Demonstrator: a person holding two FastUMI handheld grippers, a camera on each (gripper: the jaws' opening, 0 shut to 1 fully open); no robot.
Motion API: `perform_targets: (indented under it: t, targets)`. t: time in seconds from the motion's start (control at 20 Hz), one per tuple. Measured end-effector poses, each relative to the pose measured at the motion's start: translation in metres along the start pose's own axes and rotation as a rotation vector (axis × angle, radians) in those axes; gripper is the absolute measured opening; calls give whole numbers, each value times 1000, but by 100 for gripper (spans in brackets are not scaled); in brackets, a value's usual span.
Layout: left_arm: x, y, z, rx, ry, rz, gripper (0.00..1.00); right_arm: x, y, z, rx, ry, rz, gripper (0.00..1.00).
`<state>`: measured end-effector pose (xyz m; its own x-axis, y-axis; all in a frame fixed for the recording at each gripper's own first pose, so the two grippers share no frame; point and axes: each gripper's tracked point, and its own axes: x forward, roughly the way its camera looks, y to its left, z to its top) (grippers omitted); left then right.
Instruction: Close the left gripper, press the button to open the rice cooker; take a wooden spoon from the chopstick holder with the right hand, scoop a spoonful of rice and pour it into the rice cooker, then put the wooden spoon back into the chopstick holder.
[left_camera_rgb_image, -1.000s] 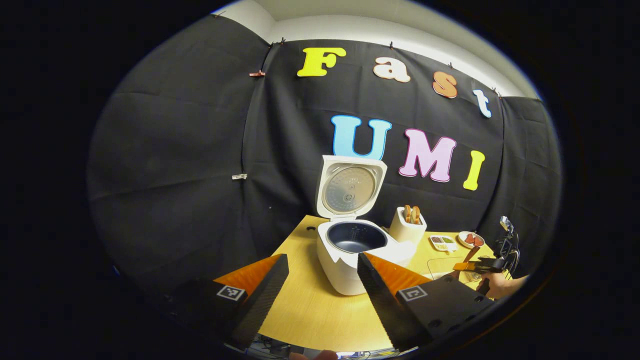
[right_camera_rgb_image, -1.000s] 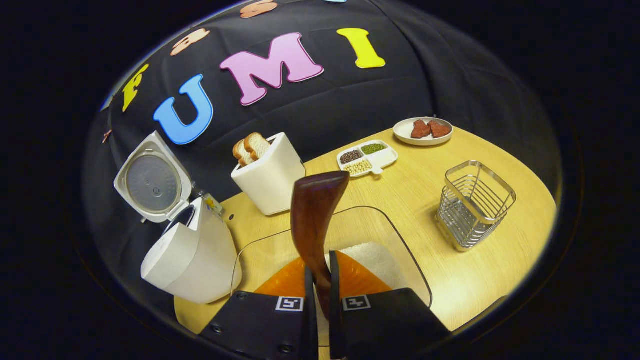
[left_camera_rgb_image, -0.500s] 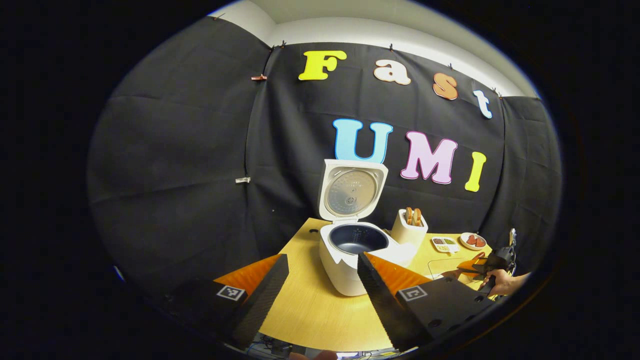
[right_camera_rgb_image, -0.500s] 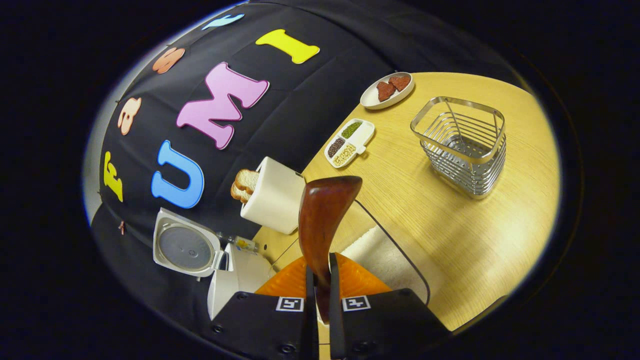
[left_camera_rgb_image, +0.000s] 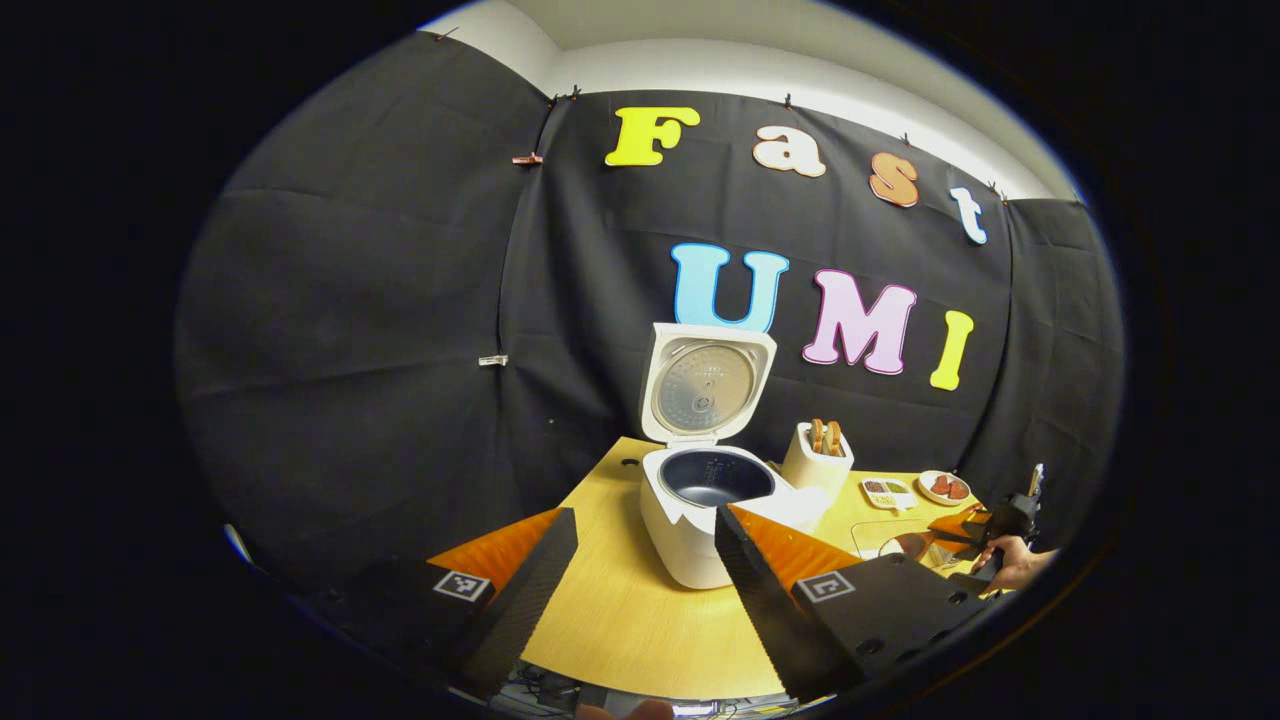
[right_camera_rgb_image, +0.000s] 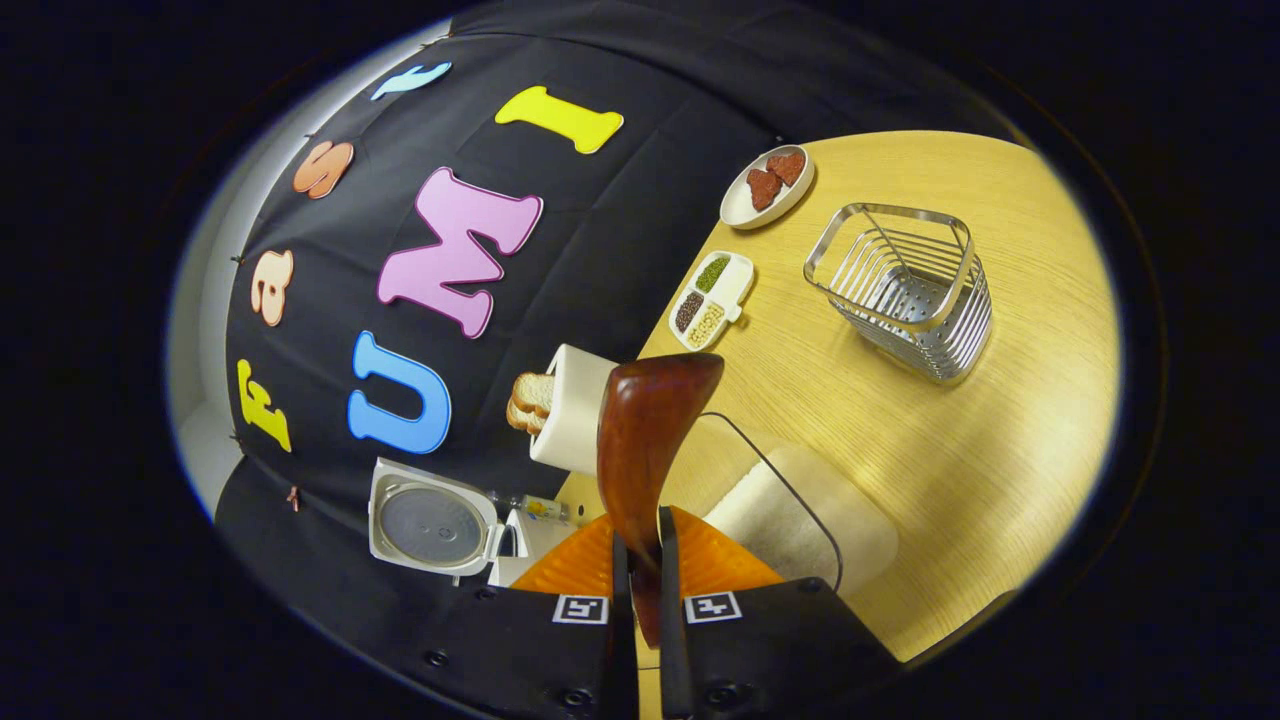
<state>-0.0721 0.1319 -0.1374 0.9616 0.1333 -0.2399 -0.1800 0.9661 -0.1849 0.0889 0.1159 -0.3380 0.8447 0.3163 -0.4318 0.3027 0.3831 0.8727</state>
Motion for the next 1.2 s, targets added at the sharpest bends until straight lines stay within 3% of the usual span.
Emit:
perform_targets:
  t: [0.3, 0.7, 1.05, 1.2]
  targets:
    - [-4, -2, -2, -12, -3, -7, 95, -19, 48, 10, 90, 0, 88, 13]
    - [2, 4, -16, -51, 15, -10, 95, -20, 152, -24, 139, 45, 223, 13]
    - [13, 14, -21, -48, 6, -17, 95, 6, 238, -76, 162, 74, 277, 13]
    - [18, 19, -26, -62, 17, -14, 97, 32, 257, -91, 148, 50, 259, 13]
